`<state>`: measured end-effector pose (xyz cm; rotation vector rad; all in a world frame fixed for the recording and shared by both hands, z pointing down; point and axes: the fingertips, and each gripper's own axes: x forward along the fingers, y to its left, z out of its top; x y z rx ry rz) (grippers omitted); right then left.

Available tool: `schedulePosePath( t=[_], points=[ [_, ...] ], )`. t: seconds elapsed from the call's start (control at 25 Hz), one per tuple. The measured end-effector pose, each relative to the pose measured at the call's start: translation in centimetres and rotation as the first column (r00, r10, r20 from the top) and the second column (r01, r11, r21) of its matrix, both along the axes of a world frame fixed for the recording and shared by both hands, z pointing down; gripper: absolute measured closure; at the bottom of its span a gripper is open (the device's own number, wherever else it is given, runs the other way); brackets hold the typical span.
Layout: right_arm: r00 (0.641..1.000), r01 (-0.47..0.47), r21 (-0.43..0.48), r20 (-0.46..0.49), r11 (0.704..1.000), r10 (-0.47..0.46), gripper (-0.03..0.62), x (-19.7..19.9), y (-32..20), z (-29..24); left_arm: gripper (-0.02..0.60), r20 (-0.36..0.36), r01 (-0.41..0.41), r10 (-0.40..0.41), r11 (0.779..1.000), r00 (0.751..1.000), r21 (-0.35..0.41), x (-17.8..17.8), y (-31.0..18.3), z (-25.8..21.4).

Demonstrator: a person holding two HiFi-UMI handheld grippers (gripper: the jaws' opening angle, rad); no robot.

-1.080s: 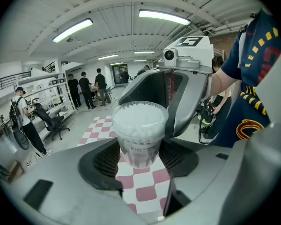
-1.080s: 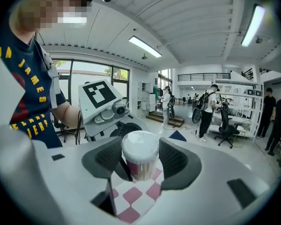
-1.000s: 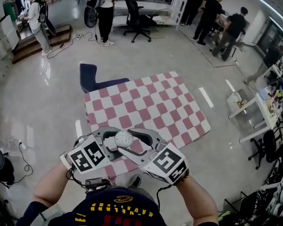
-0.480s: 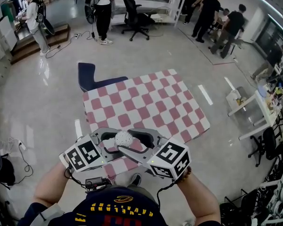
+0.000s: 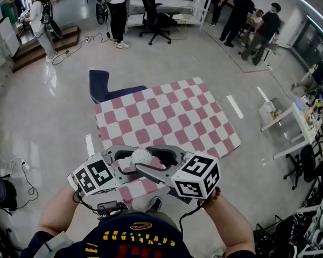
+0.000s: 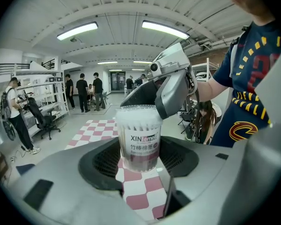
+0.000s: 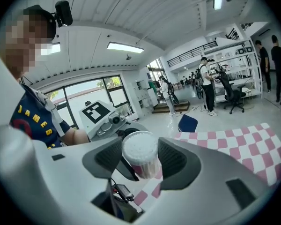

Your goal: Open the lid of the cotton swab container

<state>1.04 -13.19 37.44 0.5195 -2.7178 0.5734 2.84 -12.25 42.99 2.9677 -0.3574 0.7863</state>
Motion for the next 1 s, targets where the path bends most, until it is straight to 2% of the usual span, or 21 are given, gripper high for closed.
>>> schedulePosePath(
  t=[0.28,0.44,0.68,1.0],
  points=[
    [1.0,-0.006,-0.099,0.028,0.995,0.008,0.35,0.1,-0.4,0.4,0.322,-0.014,-0.02,0.02,1.0,1.0,-0.017,-0.1,-0.1,0.4],
    [0.994,-0.01,-0.226,0.104,0.974,0.034,0.35,0.2,-0.7,0.3,0.324,0.004,-0.028,0.028,0.999,1.0,0.017,-0.1,-0.2,0.9],
    [0.985,0.004,-0.328,0.164,0.945,0.053,0.349,0.4,-0.9,0.2,0.324,-0.021,-0.034,0.034,0.999,0.999,0.009,0.1,-0.1,1.0],
    [0.967,-0.099,-0.213,0.209,0.972,0.144,0.349,1.4,-3.9,-2.6,0.324,-0.009,-0.037,0.037,0.999,0.999,0.018,0.2,0.3,1.4]
  ],
)
